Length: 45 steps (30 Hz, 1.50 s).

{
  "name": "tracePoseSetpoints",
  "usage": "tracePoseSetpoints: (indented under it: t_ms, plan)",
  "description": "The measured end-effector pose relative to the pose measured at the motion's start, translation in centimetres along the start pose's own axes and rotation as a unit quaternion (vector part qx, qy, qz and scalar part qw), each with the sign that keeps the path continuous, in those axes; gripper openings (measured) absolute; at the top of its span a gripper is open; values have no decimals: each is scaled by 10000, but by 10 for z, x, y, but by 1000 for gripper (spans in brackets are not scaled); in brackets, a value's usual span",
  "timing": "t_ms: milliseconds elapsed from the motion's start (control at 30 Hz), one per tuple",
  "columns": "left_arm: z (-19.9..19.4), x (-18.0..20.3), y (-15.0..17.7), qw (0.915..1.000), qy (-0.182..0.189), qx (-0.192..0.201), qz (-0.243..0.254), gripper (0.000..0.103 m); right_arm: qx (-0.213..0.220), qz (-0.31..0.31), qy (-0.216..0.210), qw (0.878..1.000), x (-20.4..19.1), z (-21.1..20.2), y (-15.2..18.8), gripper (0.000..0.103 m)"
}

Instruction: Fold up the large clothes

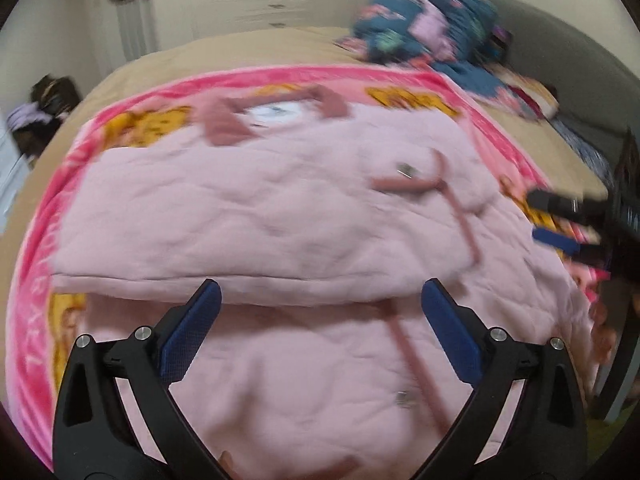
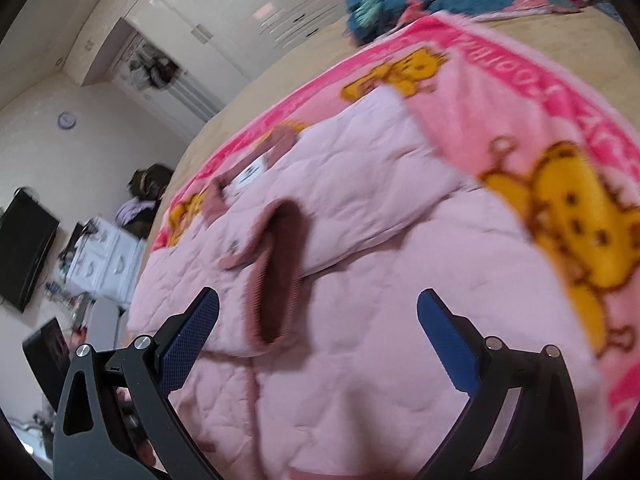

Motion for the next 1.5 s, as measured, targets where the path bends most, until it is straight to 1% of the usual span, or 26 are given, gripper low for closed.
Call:
tracePoseSetpoints:
  t_ms: [100, 200, 367, 500, 567, 633, 667, 733, 767, 800, 833, 900, 933, 1000, 1067, 1133, 1167, 1267, 1333, 1367, 1400, 1500]
  plan:
    - [-6, -36, -8, 9990, -287, 135, -303, 94, -238, -53, -120, 9996, -14, 24, 8, 99]
    - [-12, -67, -12, 9971, -399, 222, -602, 94, -414, 28, -239, 9989, -23, 48, 16, 99]
    - [-16, -119, -9, 9912, -570, 218, -1175, 94, -394, 288, -244, 9985, -23, 70, 22, 99]
    - [-15, -151, -1, 9864, -691, 165, -1482, 94, -321, 402, -248, 9984, -22, 80, 27, 98]
    - [-13, -162, 2, 9841, -739, 138, -1608, 94, -325, 437, -256, 9982, -20, 84, 27, 86]
    - [-12, -170, 4, 9822, -766, 119, -1713, 94, -378, 475, -250, 9978, -17, 88, 30, 67]
    - [-11, -174, 5, 9810, -766, 113, -1777, 94, -395, 480, -235, 9978, -15, 88, 33, 64]
    - [-9, -180, 8, 9790, -753, 86, -1894, 94, -394, 401, -209, 9982, -13, 88, 35, 49]
    - [-9, -182, 9, 9784, -746, 76, -1928, 94, -393, 312, -229, 9985, -14, 88, 36, 46]
    - [-8, -184, 10, 9778, -737, 67, -1961, 94, -387, 232, -236, 9987, -15, 87, 36, 37]
    - [-7, -186, 11, 9773, -747, 49, -1981, 94, -376, 81, -351, 9986, -22, 85, 35, 27]
    - [-5, -188, 11, 9764, -761, 41, -2019, 94, -314, -187, -315, 9988, -32, 81, 32, 23]
    - [-5, -190, 11, 9760, -748, 40, -2046, 94, -244, -455, -279, 9983, -42, 76, 28, 21]
    - [-3, -192, 10, 9753, -717, 39, -2087, 94, -129, -860, -239, 9959, -61, 69, 16, 20]
    - [-3, -195, 6, 9751, -720, 49, -2096, 94, -52, -1345, -209, 9907, -82, 62, 1, 19]
    - [-3, -196, 0, 9751, -702, 78, -2103, 94, 40, -1883, -194, 9819, -107, 54, -20, 19]
    - [-4, -197, -6, 9750, -682, 112, -2114, 94, 112, -2178, -228, 9757, -123, 49, -33, 18]
    - [-5, -197, -22, 9754, -676, 212, -2085, 94, 288, -2786, -203, 9598, -155, 38, -69, 18]
    - [-4, -196, -33, 9756, -628, 276, -2087, 94, 376, -3105, -121, 9497, -165, 36, -87, 18]
    - [-3, -194, -38, 9758, -585, 286, -2090, 94, 387, -3188, -102, 9470, -165, 36, -95, 18]
    - [1, -190, -44, 9761, -494, 259, -2101, 94, 382, -3207, -91, 9464, -164, 38, -101, 18]
    - [13, -180, -55, 9774, -312, 179, -2083, 94, 336, -3067, 47, 9512, -144, 45, -113, 18]
Point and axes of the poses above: each gripper's, at about its wrist camera, not at the fingertips, and z roughly the way its jaws point, x to its right, y to its underside, the point moved 7 cm from there along z, roughly the way its jaws point, and after that the axes turned 14 degrees about -y, right-handed, at the moved point
